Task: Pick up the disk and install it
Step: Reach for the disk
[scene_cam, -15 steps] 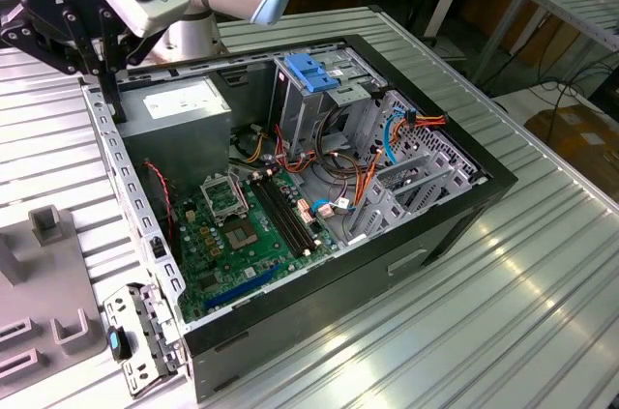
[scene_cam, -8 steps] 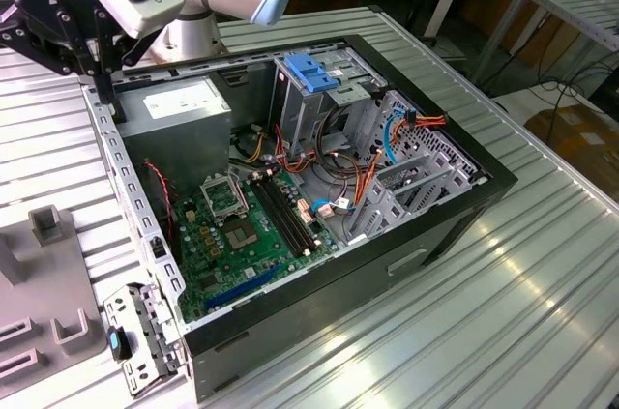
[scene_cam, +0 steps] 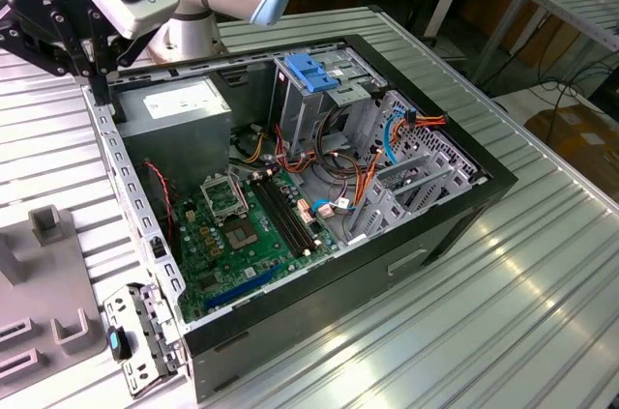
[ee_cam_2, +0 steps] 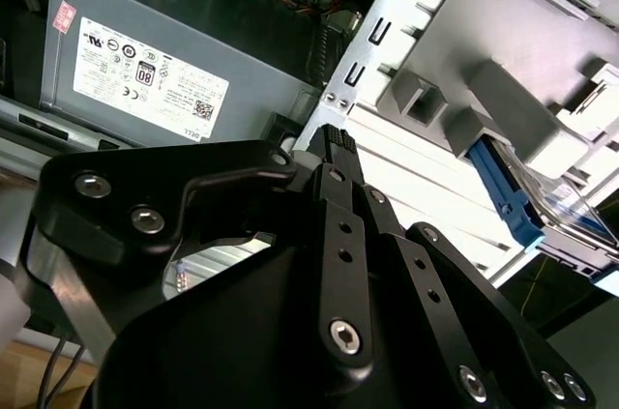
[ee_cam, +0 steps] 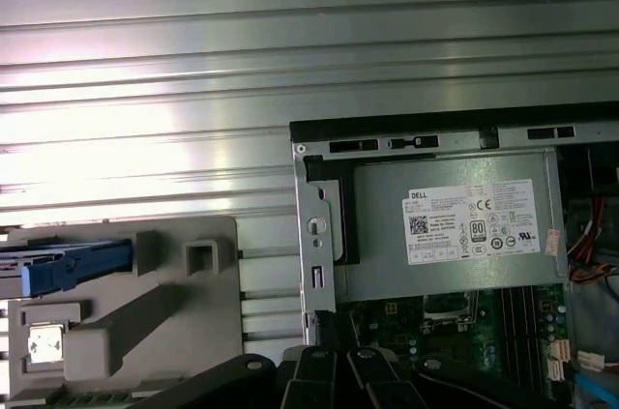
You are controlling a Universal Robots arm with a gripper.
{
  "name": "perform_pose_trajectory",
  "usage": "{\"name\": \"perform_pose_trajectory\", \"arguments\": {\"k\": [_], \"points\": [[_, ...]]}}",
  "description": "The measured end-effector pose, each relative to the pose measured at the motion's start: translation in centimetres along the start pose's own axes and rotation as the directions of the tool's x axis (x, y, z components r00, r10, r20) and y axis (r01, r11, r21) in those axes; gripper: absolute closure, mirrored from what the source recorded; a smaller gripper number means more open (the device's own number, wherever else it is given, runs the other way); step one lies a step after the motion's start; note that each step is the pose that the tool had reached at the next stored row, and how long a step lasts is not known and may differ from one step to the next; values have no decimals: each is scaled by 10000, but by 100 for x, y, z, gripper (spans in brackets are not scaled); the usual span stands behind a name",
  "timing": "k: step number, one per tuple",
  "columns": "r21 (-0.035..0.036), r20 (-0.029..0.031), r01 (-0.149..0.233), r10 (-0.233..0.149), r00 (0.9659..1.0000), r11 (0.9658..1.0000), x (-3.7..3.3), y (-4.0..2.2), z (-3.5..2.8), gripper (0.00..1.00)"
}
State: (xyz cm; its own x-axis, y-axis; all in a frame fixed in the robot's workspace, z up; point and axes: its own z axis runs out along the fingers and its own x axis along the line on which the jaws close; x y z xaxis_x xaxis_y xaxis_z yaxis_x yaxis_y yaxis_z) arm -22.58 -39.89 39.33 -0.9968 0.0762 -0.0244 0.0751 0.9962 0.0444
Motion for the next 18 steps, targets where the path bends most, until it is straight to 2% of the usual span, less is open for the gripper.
{"name": "perform_pose_trajectory", "arguments": {"k": [18], "points": [[0,0,0,0,10000,10000,87,-6,-2,89]]}}
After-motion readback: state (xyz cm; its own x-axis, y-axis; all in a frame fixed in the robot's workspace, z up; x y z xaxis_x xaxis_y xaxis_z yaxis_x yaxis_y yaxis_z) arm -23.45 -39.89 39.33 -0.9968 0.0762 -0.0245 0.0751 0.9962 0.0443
